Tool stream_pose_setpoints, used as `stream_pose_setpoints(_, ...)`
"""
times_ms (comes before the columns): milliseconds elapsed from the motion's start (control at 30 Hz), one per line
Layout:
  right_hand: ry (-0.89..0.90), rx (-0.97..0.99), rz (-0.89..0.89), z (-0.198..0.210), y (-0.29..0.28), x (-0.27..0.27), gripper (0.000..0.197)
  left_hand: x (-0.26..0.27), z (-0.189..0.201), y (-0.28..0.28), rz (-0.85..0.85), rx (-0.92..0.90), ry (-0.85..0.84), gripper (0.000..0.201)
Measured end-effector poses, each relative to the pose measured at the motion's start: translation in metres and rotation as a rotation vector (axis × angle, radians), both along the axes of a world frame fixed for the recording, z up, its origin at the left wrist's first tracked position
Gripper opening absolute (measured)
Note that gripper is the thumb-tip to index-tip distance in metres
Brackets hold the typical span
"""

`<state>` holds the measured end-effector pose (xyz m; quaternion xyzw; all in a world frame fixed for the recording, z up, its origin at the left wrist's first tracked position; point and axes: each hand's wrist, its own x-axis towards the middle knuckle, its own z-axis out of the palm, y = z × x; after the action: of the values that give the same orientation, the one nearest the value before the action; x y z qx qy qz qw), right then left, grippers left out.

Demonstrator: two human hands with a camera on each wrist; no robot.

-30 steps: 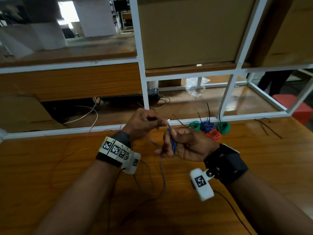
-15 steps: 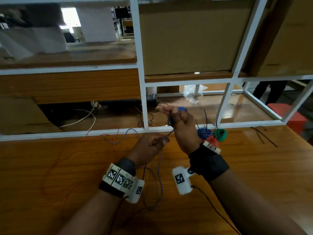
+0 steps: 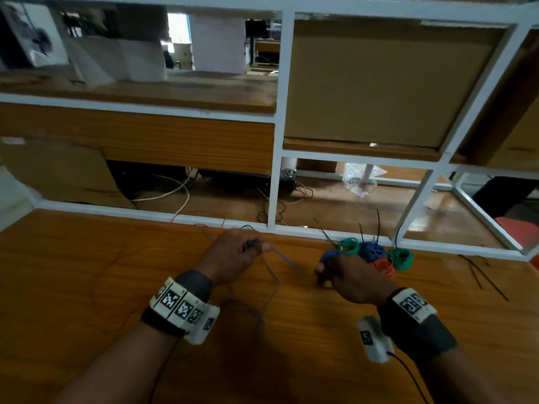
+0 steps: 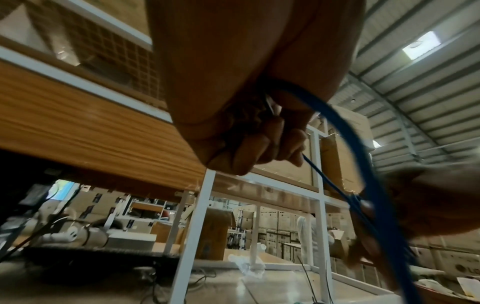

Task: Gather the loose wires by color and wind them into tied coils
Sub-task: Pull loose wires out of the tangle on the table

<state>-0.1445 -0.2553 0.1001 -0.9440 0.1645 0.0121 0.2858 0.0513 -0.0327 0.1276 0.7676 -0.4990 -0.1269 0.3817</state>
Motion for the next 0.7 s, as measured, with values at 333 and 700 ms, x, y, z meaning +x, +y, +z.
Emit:
stream_pose_setpoints(333, 0.126, 0.866, 0.382, 0.009, 0.067, -0.002, 0.046, 0.011, 0.034, -0.049, -0.081, -0.185, 0.092, 0.01)
stream_pose_setpoints(700, -0.447, 1.698, 0.511, 0.043, 0.065, -0.009, 0.022, 0.006, -0.007, -0.067, -0.107, -0.178, 0.333, 0.017)
